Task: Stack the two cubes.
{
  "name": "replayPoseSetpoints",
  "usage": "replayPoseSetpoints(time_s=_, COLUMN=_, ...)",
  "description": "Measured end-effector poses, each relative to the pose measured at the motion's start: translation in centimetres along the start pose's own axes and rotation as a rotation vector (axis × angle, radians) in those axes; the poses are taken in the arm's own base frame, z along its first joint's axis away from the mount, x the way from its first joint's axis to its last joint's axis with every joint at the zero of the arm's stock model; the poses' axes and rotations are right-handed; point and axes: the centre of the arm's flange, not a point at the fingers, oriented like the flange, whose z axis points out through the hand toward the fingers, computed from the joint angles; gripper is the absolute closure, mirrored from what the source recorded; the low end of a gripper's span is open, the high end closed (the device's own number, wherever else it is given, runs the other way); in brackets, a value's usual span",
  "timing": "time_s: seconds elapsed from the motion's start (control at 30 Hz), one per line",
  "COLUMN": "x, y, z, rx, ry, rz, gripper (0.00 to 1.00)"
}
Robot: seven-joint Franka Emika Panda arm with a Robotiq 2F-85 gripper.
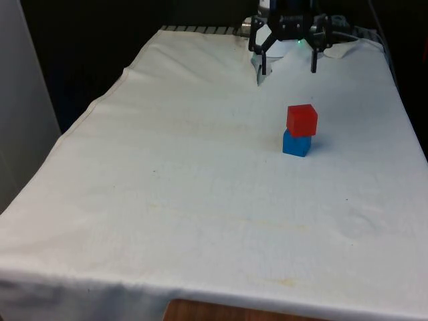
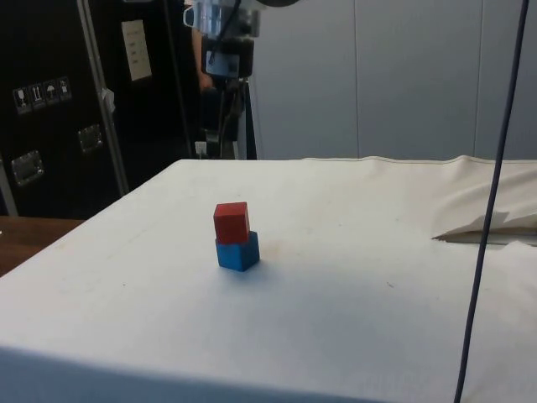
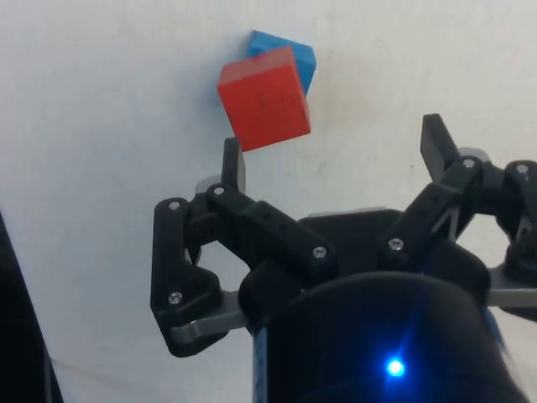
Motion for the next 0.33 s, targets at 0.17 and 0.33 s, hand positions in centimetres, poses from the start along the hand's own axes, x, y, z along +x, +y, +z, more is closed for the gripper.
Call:
replayPoseSetpoints(time_s=0.17, x=0.03, y=0.32, z=-0.21, rx=-0.002, ry=0.004, rz=0.026, gripper=0.0)
replayPoseSetpoints(time_s=0.33, x=0.05, y=0.58, z=-0.43, rx=-0.003, ry=0.008, rz=0.042, gripper=0.0)
